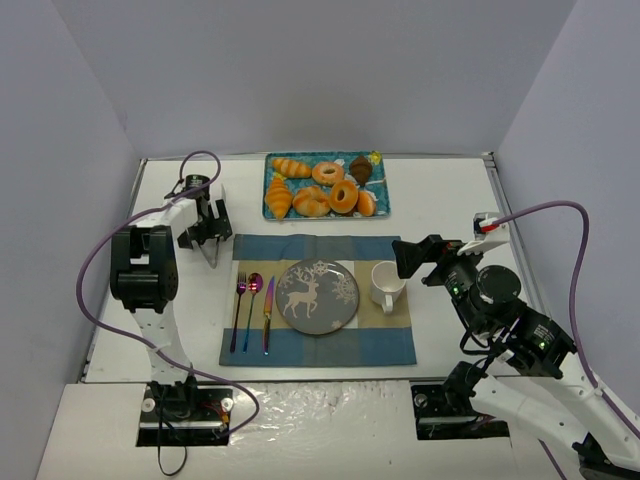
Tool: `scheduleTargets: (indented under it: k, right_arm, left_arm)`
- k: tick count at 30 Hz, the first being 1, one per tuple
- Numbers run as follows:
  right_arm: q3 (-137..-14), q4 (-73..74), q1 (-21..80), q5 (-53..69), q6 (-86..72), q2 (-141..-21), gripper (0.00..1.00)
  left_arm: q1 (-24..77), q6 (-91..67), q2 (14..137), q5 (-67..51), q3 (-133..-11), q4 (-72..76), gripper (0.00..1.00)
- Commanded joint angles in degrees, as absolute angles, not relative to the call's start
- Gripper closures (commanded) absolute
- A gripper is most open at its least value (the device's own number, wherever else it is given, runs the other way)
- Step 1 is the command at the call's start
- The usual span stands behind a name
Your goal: Place the bread
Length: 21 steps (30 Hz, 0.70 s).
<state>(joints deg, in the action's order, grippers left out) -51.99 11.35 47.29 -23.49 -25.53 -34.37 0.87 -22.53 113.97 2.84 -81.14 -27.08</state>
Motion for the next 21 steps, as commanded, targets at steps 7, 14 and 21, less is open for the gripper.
scheduleTargets:
  k: [7,14,21]
  right_arm:
    - [-51.4,7.4,47.2,-23.6,-26.2,-34.6,0.00]
    - [-51.1,7.6,47.2,-23.5,-26.4,-34.2,0.00]
    - [-51.0,7.6,47.2,-23.4,-26.7,-33.5,0.00]
  left_arm:
    - [0.4,-22.5,114.3,2.0,-84.4,-27.4,0.16]
    - [0.4,-23.2,113.6,0.5,-84.2,-26.8,0.42]
    - [0.4,-23.7,111.4,-0.4,-83.9,-25.8,0.51]
